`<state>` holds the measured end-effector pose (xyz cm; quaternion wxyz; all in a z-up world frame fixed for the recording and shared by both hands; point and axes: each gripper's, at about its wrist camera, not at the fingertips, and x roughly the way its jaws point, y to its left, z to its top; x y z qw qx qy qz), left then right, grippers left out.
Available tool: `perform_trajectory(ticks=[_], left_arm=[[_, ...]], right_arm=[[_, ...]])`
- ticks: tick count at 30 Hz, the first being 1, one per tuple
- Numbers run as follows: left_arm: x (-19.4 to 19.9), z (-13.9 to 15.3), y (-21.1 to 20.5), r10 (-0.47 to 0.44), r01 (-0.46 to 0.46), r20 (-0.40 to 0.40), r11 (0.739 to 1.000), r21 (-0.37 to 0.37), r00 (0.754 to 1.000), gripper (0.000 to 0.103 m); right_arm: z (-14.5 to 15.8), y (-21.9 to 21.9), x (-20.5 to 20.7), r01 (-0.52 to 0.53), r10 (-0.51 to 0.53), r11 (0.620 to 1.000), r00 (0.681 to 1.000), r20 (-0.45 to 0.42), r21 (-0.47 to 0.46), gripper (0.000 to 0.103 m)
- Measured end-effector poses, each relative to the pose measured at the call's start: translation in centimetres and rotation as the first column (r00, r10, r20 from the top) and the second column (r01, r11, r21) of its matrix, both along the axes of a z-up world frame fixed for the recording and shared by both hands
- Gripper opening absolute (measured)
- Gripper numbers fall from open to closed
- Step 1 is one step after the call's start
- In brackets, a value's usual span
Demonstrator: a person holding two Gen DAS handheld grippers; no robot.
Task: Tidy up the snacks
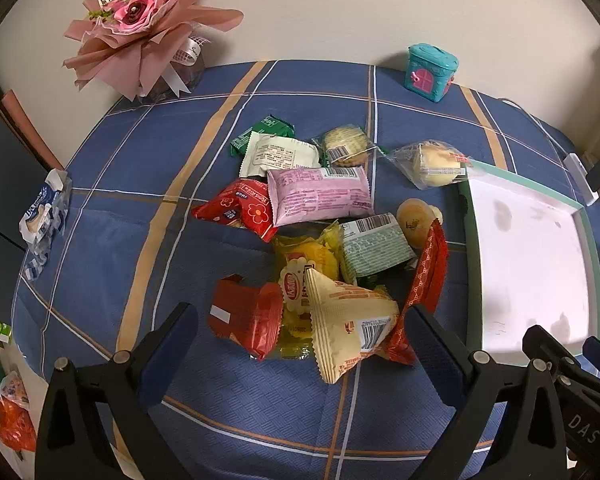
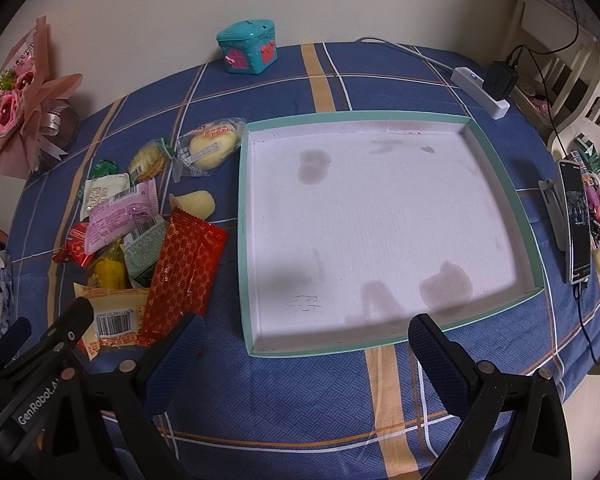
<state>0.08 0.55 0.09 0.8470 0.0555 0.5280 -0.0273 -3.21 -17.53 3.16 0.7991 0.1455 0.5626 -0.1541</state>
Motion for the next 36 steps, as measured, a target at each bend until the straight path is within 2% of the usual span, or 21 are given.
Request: perform_trajectory(ticks=[19, 36], left_arm=[[0.2, -0.3, 0.4, 0.027, -0.027, -0.008, 1.000, -0.003, 1.000, 0.103], [0.6, -0.4, 2.1, 0.089, -0.090, -0.019, 0.996, -0.019, 0.996, 0.103]], right_arm=[[0.0, -0.3, -0.1, 0.015, -0.015, 1.000, 1.000, -0.002, -0.004, 0.103], [-0.1, -0.7, -0.2, 0.022, -0.022, 1.000, 1.000, -0.001, -0.003, 0.103]])
